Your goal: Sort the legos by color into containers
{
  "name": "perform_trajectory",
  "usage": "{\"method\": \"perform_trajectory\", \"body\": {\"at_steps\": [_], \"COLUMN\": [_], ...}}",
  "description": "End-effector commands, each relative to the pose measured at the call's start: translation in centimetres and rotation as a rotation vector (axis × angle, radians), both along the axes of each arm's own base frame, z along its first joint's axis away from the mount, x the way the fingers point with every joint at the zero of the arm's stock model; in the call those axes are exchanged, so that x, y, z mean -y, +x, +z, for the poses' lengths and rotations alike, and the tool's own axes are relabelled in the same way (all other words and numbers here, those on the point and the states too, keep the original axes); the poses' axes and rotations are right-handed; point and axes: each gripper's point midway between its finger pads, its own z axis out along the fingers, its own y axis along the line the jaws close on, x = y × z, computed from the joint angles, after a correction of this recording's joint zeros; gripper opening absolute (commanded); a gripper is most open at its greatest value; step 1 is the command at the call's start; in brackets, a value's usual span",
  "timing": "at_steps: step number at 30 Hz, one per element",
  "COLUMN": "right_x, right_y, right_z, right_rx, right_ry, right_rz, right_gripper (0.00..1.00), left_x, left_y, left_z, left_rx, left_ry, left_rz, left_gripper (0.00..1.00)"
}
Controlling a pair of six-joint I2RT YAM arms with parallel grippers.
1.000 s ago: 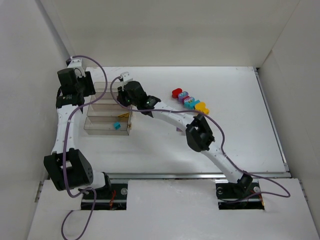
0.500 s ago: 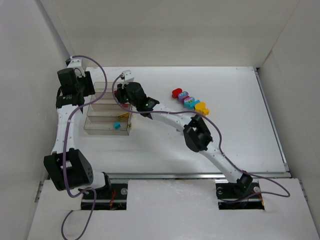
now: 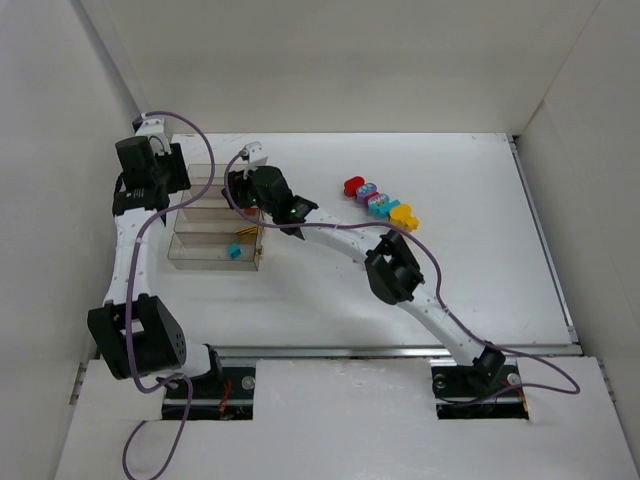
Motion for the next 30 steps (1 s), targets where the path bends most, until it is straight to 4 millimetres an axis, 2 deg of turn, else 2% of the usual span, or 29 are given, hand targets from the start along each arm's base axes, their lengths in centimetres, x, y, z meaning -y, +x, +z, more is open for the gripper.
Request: {"method": "perform_trajectory", "body": {"at_steps": [1,8,10,11,13,14,15,16,17,18,19,20,21,22,23,24,25,26,28,29,30], "right_x": [-0.5,-0.5,-0.3,-0.2,0.0,0.7,1.7,3.5,5.4,7.1,9.8,12.2,15.4,17.8,20.8,23.5,25.3,27.8,30.1,31.4,32.4], "right_y": [-0.3,-0.3,-0.5,-0.6,-1.7,-1.7,-1.7,-2.7,-2.3,-2.6,-3.4,-3.8,-2.9,-3.5,-5.4,-5.6,-6.6,-8.7,-10.2,-11.2,-12.0], "right_z": [4.4,4.4,5.9,6.0,9.3,10.8,9.8,14.5,15.3,12.8,16.7,15.1,14.6,12.1,11.7,10.5,8.9,7.1,4.8,3.2,2.8], "right_rx": [0.064,0.064,0.074,0.072,0.094,0.103,0.073,0.101,0.091,0.03,0.047,-0.02,-0.045,-0.108,-0.163,-0.193,-0.239,-0.316,-0.393,-0.435,-0.467], "right_ry": [0.081,0.081,0.095,0.092,0.125,0.136,0.104,0.137,0.125,0.063,0.077,0.006,-0.046,-0.123,-0.218,-0.299,-0.375,-0.488,-0.576,-0.623,-0.63], "right_rz": [0.012,0.012,0.012,0.012,0.057,0.074,0.089,0.107,0.104,0.089,0.059,0.021,-0.067,-0.115,-0.158,-0.254,-0.285,-0.299,-0.351,-0.371,-0.405], "right_gripper": [0.59,0.61,0.63,0.63,0.67,0.69,0.72,0.75,0.82,0.85,0.88,0.94,0.97,1.0,1.0,1.0,1.0,1.0,1.0,1.0,1.0], "left_x": [-0.5,-0.5,-0.5,-0.5,-0.5,-0.5,-0.5,-0.5,-0.6,-0.4,-0.2,0.6,1.0,1.5,2.3,2.4,3.0,3.1,3.6,4.5,5.1], "left_y": [0.4,0.3,0.3,0.2,0.1,0.1,0.2,0.1,0.2,0.4,0.5,0.7,0.8,0.8,0.9,1.1,1.3,1.2,1.4,1.4,1.4], "left_z": [0.9,0.7,0.7,1.0,1.3,1.3,1.7,1.5,2.0,2.6,3.1,3.7,4.3,4.6,5.1,6.3,6.2,6.4,7.1,6.9,6.9], "left_rx": [0.035,0.026,0.026,0.035,0.035,0.033,0.042,0.033,0.042,0.057,0.066,0.079,0.092,0.095,0.111,0.135,0.127,0.127,0.142,0.133,0.134], "left_ry": [0.017,0.015,0.015,0.017,0.017,0.025,0.027,0.025,0.037,0.035,0.043,0.034,0.034,0.04,0.024,0.039,0.035,0.035,0.039,0.038,0.041], "left_rz": [0.009,0.008,0.008,0.009,0.009,0.004,0.005,0.004,0.0,-0.011,-0.029,-0.076,-0.108,-0.142,-0.185,-0.202,-0.217,-0.218,-0.23,-0.247,-0.271], "left_gripper": [0.5,0.5,0.5,0.5,0.5,0.5,0.5,0.5,0.5,0.5,0.5,0.5,0.5,0.5,0.5,0.5,0.5,0.5,0.5,0.5,0.5]}}
